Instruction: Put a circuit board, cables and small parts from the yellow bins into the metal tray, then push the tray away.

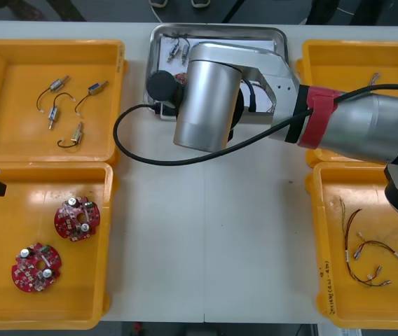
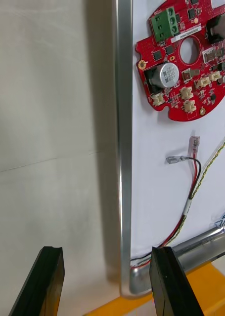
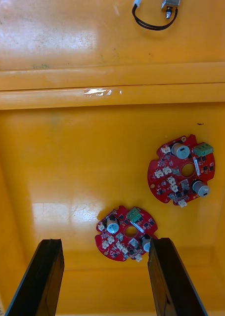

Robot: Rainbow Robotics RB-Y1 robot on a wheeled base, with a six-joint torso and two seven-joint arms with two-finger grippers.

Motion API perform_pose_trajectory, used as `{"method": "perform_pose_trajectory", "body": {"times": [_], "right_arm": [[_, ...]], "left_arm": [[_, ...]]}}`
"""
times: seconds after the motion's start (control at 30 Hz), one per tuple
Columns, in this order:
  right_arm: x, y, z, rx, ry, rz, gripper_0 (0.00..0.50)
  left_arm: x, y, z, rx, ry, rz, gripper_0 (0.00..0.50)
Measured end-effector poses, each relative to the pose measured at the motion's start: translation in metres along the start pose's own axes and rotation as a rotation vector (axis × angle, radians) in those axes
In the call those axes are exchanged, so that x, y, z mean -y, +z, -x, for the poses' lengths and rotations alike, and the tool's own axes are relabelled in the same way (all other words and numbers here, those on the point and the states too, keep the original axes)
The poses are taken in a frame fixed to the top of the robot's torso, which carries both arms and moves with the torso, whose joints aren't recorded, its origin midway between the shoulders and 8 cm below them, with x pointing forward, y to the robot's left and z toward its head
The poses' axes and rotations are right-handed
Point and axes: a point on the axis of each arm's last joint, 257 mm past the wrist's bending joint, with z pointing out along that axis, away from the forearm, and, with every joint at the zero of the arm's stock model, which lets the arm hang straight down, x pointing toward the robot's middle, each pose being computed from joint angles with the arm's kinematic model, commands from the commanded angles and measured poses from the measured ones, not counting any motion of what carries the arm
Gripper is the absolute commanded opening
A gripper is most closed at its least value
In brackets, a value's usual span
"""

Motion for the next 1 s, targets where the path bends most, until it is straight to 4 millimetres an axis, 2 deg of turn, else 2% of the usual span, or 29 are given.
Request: {"method": "perform_pose_trajectory", "body": {"times": [0.2,0.4,0.57,0.73,0.87,1.0], "right_arm": [[-0.013,-0.040,-0.010,-0.004,0.070,0.071,0.500],[-0.015,-0.072,-0.040,-0.034,0.185,0.141,0.500],[0.000,-0.087,-0.043,0.059,0.316,0.164,0.500],[0.026,-0.099,-0.057,0.133,0.467,0.172,0.500],[0.037,-0.098,-0.085,0.155,0.593,0.195,0.500],[0.045,-0.092,-0.130,0.135,0.731,0.184,0.500]], "left_arm": [[0.000,0.000,0.000,0.000,0.000,0.000,0.500],[0.000,0.000,0.000,0.000,0.000,0.000,0.500],[0.000,0.000,0.000,0.000,0.000,0.000,0.500],[0.000,0.000,0.000,0.000,0.000,0.000,0.500],[0.000,0.000,0.000,0.000,0.000,0.000,0.500],[0.000,0.000,0.000,0.000,0.000,0.000,0.500]]}}
